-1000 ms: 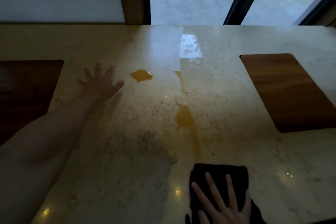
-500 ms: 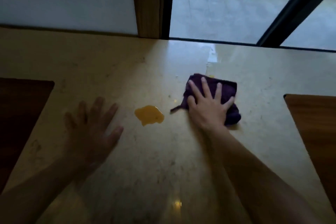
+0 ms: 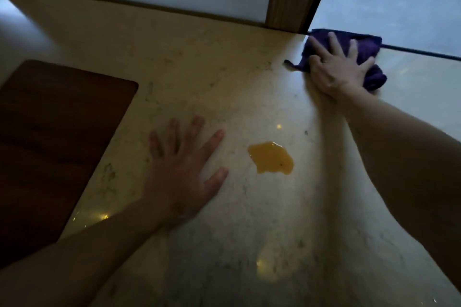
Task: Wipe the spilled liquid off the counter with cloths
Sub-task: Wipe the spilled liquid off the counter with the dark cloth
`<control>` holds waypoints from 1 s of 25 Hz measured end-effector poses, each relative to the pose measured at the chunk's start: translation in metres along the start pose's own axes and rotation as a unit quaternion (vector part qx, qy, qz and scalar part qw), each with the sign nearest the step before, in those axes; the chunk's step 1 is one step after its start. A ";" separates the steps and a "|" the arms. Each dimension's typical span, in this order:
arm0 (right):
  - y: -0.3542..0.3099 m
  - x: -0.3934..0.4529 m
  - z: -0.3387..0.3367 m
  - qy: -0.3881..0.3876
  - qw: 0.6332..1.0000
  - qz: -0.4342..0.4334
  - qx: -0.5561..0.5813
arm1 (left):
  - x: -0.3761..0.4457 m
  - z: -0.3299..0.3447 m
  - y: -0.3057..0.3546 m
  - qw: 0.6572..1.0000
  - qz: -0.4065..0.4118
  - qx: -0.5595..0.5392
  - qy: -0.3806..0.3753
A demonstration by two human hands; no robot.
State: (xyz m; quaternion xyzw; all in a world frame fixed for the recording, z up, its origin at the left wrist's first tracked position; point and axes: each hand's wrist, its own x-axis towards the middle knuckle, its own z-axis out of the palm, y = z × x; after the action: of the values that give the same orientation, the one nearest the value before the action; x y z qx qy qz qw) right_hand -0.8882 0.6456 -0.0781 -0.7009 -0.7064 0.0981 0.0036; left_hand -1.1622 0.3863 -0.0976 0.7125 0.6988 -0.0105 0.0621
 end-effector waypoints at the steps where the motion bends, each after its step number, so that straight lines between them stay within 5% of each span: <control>1: -0.005 -0.020 0.003 0.000 1.000 -0.012 -0.001 | 0.000 -0.001 0.000 1.000 0.001 -0.006 -0.001; 7: -0.005 -0.229 0.036 0.010 0.999 -0.051 -0.014 | 0.005 -0.006 -0.002 0.999 0.011 -0.032 -0.020; 16: -0.011 -0.633 0.087 -0.009 0.999 0.045 -0.027 | -0.049 -0.035 -0.057 0.983 0.134 -0.028 -0.119; 20: -0.065 -0.664 0.100 -0.020 0.998 0.036 -0.052 | -0.061 -0.039 -0.073 0.982 0.143 -0.008 -0.122; 25: -0.107 -0.543 0.098 0.013 0.999 0.015 -0.026 | -0.025 -0.049 -0.102 0.987 0.110 0.004 -0.115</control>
State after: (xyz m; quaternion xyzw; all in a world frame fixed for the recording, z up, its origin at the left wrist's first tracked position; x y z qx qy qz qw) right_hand -0.9989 0.0947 -0.0869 -0.7122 -0.6984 0.0705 -0.0075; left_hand -1.2677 0.3686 -0.0536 0.7796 0.6040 -0.0887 0.1400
